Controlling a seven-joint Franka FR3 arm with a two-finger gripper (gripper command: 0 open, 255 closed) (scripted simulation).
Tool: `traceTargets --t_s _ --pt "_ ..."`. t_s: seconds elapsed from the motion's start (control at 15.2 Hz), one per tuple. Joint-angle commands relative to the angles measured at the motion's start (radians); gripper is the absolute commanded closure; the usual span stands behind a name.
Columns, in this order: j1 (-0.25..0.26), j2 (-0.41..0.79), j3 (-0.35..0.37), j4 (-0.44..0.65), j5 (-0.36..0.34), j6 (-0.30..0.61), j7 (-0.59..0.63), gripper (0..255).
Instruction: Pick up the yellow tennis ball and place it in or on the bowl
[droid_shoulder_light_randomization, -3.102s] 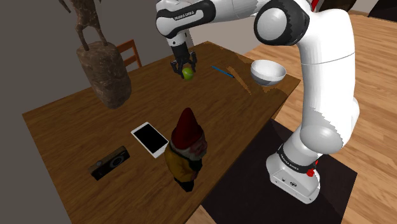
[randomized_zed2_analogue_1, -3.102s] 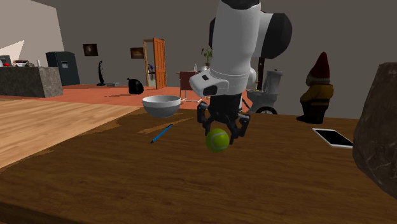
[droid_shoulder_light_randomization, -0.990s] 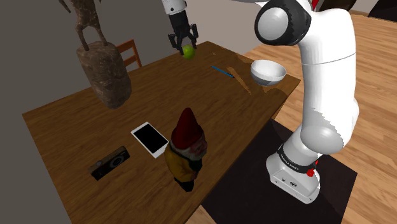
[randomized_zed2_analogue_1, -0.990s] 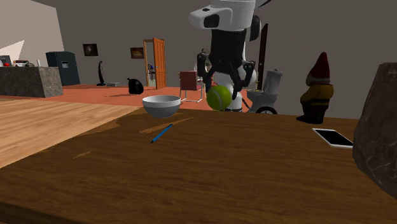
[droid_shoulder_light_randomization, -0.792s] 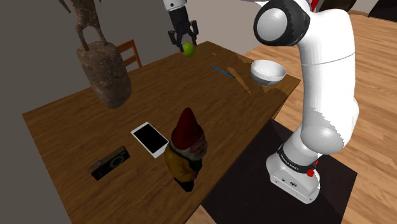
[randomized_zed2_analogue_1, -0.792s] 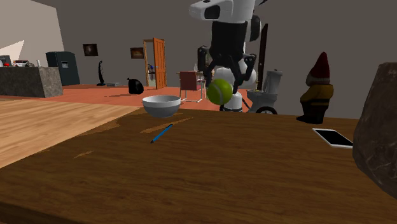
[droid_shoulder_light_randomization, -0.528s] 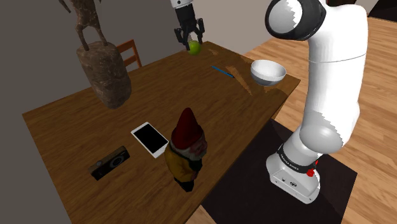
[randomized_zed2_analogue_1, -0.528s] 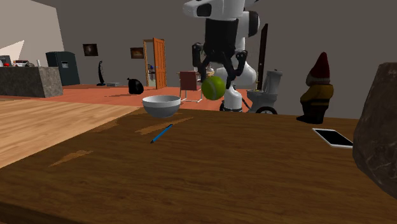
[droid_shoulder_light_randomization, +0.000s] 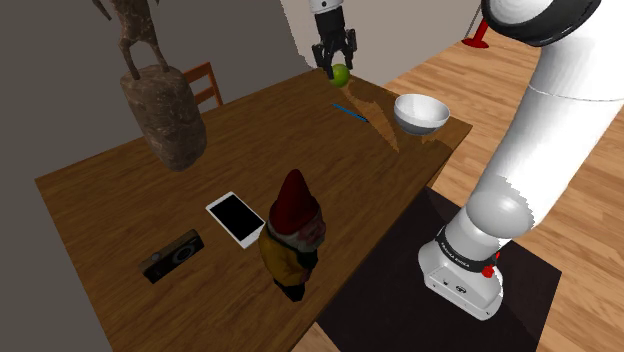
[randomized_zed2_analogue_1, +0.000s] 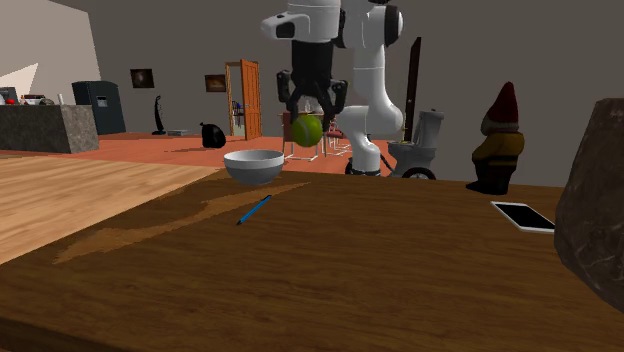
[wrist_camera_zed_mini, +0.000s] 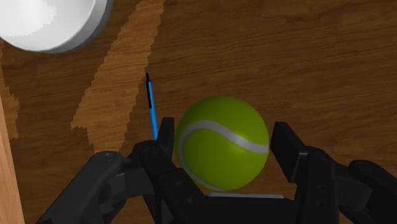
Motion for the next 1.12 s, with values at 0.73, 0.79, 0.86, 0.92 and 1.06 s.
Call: traceTargets --t_s 0.73,0.79,0.86,0.92,1.06 --pt "-0.141 -0.283 -0.124 -0.363 -0.070 0.130 -0.239 255" --pt "-0.152 -0.299 -0.135 -0.381 -0.078 0.137 -0.258 255" --pt "-0.162 -0.314 -0.147 -0.399 -0.086 0.144 -0.278 255" --pt "-0.173 -0.328 -0.159 -0.415 -0.095 0.152 -0.298 255" --pt "-0.195 -0.355 -0.184 -0.444 -0.112 0.166 -0.338 255"
